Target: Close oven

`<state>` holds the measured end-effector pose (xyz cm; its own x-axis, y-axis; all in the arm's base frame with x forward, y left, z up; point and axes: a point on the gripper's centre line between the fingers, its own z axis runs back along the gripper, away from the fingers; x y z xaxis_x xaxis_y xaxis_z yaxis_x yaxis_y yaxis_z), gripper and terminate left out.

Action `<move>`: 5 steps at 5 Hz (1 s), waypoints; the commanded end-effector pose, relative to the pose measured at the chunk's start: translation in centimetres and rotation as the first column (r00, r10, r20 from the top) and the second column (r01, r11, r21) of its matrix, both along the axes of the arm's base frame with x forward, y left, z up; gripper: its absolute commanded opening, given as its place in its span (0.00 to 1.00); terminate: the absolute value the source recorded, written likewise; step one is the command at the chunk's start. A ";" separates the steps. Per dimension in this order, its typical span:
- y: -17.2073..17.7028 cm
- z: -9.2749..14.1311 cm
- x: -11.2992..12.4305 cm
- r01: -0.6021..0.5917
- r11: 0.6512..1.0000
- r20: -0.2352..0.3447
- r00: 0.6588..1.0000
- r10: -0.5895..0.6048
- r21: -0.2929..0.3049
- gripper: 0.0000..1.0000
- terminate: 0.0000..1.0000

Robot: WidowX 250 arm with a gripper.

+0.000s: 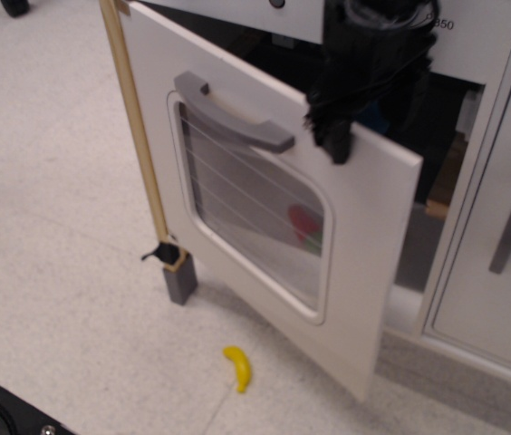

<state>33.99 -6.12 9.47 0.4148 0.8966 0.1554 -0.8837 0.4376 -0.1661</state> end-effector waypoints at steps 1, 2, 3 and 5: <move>0.1 5.2 -2.6 0.214 0.976 0.117 0.969 -0.216 0.023 1.00 0.00; 0.8 7.0 -5.2 0.350 0.937 0.122 0.929 -0.348 0.012 1.00 0.00; 1.3 5.1 -7.3 0.572 0.819 0.039 0.818 -0.574 0.044 1.00 0.00; 2.5 -4.6 -7.1 0.741 0.656 -0.094 0.670 -0.736 0.148 1.00 0.00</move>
<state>25.52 -4.40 2.95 0.9428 0.2509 0.2193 -0.2572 0.9664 0.0003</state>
